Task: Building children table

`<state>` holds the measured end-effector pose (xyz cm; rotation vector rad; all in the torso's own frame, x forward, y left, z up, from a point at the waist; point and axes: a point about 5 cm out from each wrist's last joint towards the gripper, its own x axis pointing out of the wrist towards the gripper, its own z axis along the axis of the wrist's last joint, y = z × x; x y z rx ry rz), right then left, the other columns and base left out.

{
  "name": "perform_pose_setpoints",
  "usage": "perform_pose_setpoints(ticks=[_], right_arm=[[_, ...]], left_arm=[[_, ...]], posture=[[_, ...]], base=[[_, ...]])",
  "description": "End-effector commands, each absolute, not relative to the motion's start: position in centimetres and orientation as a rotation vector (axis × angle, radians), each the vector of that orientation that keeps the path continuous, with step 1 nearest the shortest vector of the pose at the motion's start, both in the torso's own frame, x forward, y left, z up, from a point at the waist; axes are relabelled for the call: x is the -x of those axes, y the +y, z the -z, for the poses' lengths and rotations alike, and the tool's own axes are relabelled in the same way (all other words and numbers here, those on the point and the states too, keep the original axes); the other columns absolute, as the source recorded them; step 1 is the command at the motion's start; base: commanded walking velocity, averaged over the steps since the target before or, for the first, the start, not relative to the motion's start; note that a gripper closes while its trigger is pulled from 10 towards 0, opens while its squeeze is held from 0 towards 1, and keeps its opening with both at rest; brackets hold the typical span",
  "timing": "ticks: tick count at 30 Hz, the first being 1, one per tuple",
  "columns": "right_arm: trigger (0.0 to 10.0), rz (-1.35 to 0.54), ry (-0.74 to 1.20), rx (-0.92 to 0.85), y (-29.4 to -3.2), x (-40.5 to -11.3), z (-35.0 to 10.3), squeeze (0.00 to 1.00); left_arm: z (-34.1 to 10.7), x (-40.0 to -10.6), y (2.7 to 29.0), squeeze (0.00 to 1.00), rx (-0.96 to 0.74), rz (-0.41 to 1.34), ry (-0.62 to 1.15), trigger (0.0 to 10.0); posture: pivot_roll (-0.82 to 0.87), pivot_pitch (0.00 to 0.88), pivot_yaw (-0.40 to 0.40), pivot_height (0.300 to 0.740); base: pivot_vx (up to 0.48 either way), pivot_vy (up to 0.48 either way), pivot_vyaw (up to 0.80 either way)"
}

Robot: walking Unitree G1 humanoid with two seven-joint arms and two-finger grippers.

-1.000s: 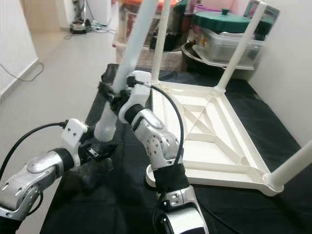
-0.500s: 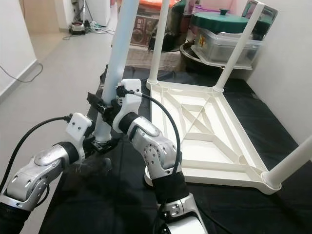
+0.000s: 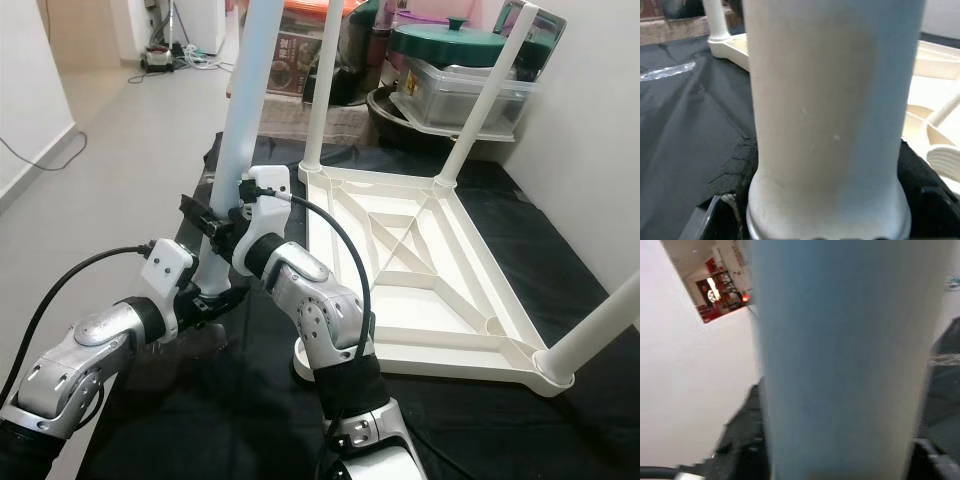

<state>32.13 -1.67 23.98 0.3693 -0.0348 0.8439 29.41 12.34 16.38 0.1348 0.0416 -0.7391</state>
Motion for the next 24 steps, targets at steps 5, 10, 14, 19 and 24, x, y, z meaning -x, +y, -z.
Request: perform_pose_setpoints(ticks=[5,10,14,19,24], right_arm=[[10.0,-1.088,-0.082,-0.358,-2.5,-30.8,-24.6,0.0],[10.0,-1.309,-0.075,-0.37,-3.3,-29.3,-24.6,0.0],[10.0,-1.399,-0.057,-0.342,-3.1,-28.4,-24.0,0.0],[10.0,-1.445,-0.048,-0.327,-2.8,-27.8,-23.4,0.0],[7.6,-1.456,-0.062,-0.347,-2.8,-27.7,-23.5,0.0]], left_arm=[[-17.3,-26.4,11.3,0.0,-0.199,1.0,0.02,2.1],[-17.9,-24.7,11.3,0.0,-0.217,1.124,0.003,0.5],[-18.2,-23.9,11.0,0.0,-0.213,1.182,-0.001,0.5],[-18.3,-23.2,10.7,0.0,-0.202,1.23,0.006,5.7],[-18.1,-22.9,10.7,0.0,-0.199,1.248,0.021,9.3]], posture=[[0.09,0.0,-0.106,0.74],[0.1,0.0,-0.114,0.74],[0.1,0.0,-0.117,0.74],[0.11,0.0,-0.116,0.74],[0.11,0.0,-0.113,0.74]], base=[[0.0,0.0,0.0],[0.0,0.0,0.0],[0.0,0.0,0.0],[0.0,0.0,0.0],[0.0,0.0,0.0]])
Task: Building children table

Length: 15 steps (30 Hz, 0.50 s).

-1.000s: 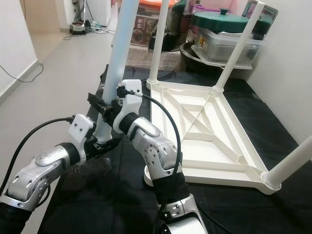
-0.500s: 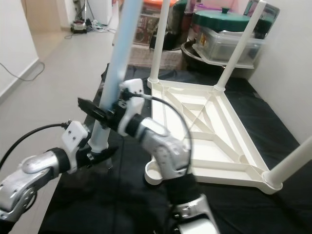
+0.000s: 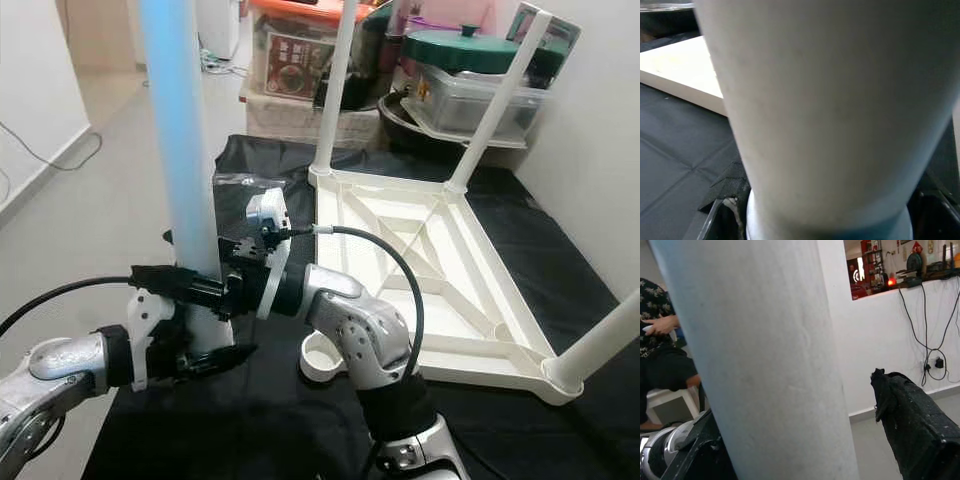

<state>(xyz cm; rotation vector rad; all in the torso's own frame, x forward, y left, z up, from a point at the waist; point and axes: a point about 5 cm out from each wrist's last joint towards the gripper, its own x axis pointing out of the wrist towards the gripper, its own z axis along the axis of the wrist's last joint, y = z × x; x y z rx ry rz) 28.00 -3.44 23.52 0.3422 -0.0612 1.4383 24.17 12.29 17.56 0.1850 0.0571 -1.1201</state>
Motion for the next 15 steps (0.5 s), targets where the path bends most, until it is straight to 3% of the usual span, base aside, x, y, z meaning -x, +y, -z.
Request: perform_pose_setpoints(ticks=[1,10,15], right_arm=[[0.0,-1.465,-0.07,-0.358,-2.8,-27.6,-23.6,0.0],[0.0,-1.469,-0.052,-0.338,-3.3,-27.7,-23.0,0.0],[0.0,-1.452,-0.052,-0.333,-4.9,-28.4,-22.9,0.0]], left_arm=[[-17.9,-22.9,10.7,0.0,-0.204,1.25,0.032,10.0],[-17.7,-22.7,11.0,0.0,-0.231,1.257,0.052,10.0],[-17.4,-21.8,11.9,0.0,-0.261,1.288,0.099,10.0]], posture=[[0.11,0.0,-0.11,0.74],[0.11,0.0,-0.11,0.74],[0.11,0.0,-0.11,0.74]], base=[[0.0,0.0,0.0],[0.0,0.0,0.0],[0.0,0.0,0.0]])
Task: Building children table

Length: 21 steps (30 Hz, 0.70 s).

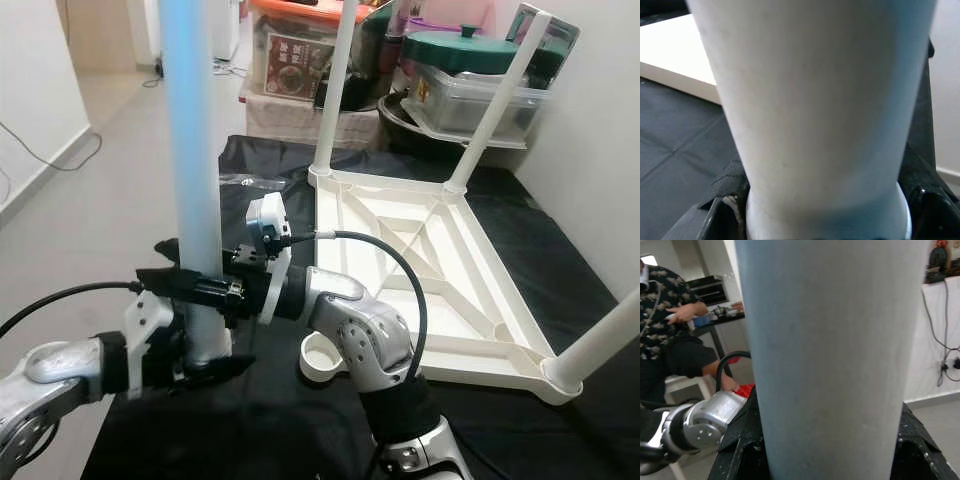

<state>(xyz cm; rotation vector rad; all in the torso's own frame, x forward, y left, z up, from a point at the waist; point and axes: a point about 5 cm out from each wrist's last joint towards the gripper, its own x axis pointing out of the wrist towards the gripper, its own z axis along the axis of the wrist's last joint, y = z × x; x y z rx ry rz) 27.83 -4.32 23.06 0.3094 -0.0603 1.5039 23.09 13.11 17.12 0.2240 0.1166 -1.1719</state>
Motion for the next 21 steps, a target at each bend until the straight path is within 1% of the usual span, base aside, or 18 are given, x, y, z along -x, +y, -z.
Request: perform_pose_setpoints(ticks=[1,5,6,7,8,10,11,12,13,15,16,17,18,19,20,21], right_arm=[[0.0,-1.456,-0.049,-0.334,-5.1,-28.4,-22.8,0.0],[0.0,-1.456,-0.043,-0.338,-5.3,-28.4,-22.7,0.0],[0.0,-1.444,-0.042,-0.344,-5.5,-28.6,-22.6,0.0],[0.0,-1.444,-0.042,-0.344,-5.5,-28.6,-22.6,0.0],[0.0,-1.432,-0.044,-0.348,-5.7,-28.7,-22.6,0.0],[0.0,-1.432,-0.044,-0.348,-5.7,-28.7,-22.6,0.0],[0.0,-1.414,-0.049,-0.355,-5.9,-28.9,-22.5,0.0],[0.0,-1.414,-0.049,-0.355,-5.9,-28.9,-22.5,0.0],[0.0,-1.395,-0.054,-0.361,-6.1,-29.1,-22.5,0.0],[0.0,-1.395,-0.054,-0.361,-6.1,-29.1,-22.5,0.0],[0.0,-1.375,-0.057,-0.364,-6.4,-29.3,-22.4,0.0],[0.0,-1.375,-0.057,-0.364,-6.4,-29.3,-22.4,0.0],[0.0,-1.335,-0.064,-0.365,-6.9,-29.7,-22.4,0.0],[0.0,-1.335,-0.064,-0.365,-6.9,-29.7,-22.4,0.0],[0.0,-1.257,-0.073,-0.371,-7.7,-30.6,-22.4,0.0],[0.0,-1.257,-0.073,-0.371,-7.7,-30.6,-22.4,0.0]], left_arm=[[-17.4,-21.8,12.1,0.0,-0.272,1.284,0.101,10.0],[-17.4,-22.0,12.5,0.0,-0.292,1.266,0.102,10.0],[-17.5,-22.3,12.8,1.0,-0.298,1.229,0.092,10.0],[-17.5,-22.3,12.8,1.0,-0.298,1.229,0.092,10.0],[-17.6,-22.9,13.2,1.0,-0.3,1.181,0.08,10.0],[-17.6,-22.9,13.2,1.0,-0.3,1.181,0.08,10.0],[-17.8,-23.8,13.7,1.0,-0.298,1.106,0.057,10.0],[-17.8,-23.8,13.7,1.0,-0.298,1.106,0.057,10.0],[-18.0,-24.4,14.2,1.0,-0.284,1.045,0.04,10.0],[-18.0,-24.4,14.2,1.0,-0.284,1.045,0.04,10.0],[-18.2,-24.6,14.7,1.0,-0.274,1.004,0.034,10.0],[-18.2,-24.6,14.7,1.0,-0.274,1.004,0.034,10.0],[-18.4,-24.8,15.2,1.0,-0.269,0.952,0.031,10.0],[-18.4,-24.8,15.2,1.0,-0.269,0.952,0.031,10.0],[-18.7,-25.1,16.0,0.67,-0.274,0.882,0.023,10.0],[-18.7,-25.1,16.0,0.67,-0.274,0.882,0.023,10.0]], posture=[[0.11,0.0,-0.111,0.74],[0.11,0.0,-0.111,0.74],[0.11,0.0,-0.111,0.74],[0.11,0.0,-0.111,0.74],[0.11,0.0,-0.111,0.74],[0.11,0.0,-0.111,0.74],[0.11,0.0,-0.115,0.74],[0.11,0.0,-0.115,0.74],[0.11,0.0,-0.115,0.74],[0.11,0.0,-0.115,0.74],[0.12,0.0,-0.117,0.74],[0.12,0.0,-0.117,0.74],[0.12,0.0,-0.118,0.74],[0.12,0.0,-0.118,0.74],[0.12,0.0,-0.121,0.74],[0.12,0.0,-0.121,0.74]], base=[[0.0,0.0,0.0],[0.0,0.0,0.0],[0.0,0.0,0.0],[0.0,0.0,0.0],[0.0,0.0,0.0],[0.0,0.0,0.0],[0.0,0.0,0.0],[0.0,0.0,0.0],[0.0,0.0,0.0],[0.0,0.0,0.0],[0.0,0.0,0.0],[0.0,0.0,0.0],[0.0,0.0,0.0],[0.0,0.0,0.0],[0.0,0.0,0.0],[0.0,0.0,0.0]])
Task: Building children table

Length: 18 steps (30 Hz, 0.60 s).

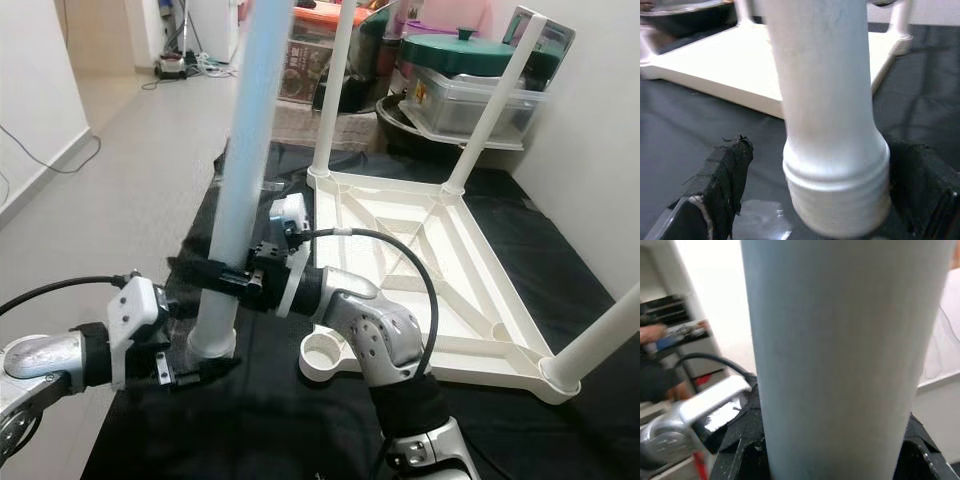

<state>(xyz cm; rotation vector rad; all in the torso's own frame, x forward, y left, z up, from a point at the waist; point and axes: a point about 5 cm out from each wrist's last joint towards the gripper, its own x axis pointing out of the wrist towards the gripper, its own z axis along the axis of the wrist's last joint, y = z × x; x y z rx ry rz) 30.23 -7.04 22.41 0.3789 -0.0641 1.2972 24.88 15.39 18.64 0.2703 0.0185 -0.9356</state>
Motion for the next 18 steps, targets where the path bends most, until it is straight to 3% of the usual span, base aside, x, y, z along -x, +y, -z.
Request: perform_pose_setpoints(ticks=[1,9,18], right_arm=[[0.0,-1.178,-0.09,-0.38,-8.6,-31.5,-22.6,0.0],[0.0,-0.991,-0.112,-0.42,-9.7,-33.1,-22.9,0.0],[0.0,-0.924,-0.131,-0.467,-7.5,-32.5,-23.2,0.0]], left_arm=[[-19.0,-25.7,16.9,0.0,-0.271,0.785,0.005,10.0],[-19.1,-26.2,17.3,0.0,-0.224,0.7,-0.006,10.0],[-18.0,-26.7,15.5,0.0,-0.181,0.753,0.002,10.0]], posture=[[0.12,0.0,-0.124,0.74],[0.11,0.0,-0.123,0.74],[0.1,0.0,-0.107,0.74]], base=[[0.0,0.0,0.0],[0.0,0.0,0.0],[0.0,0.0,0.0]])
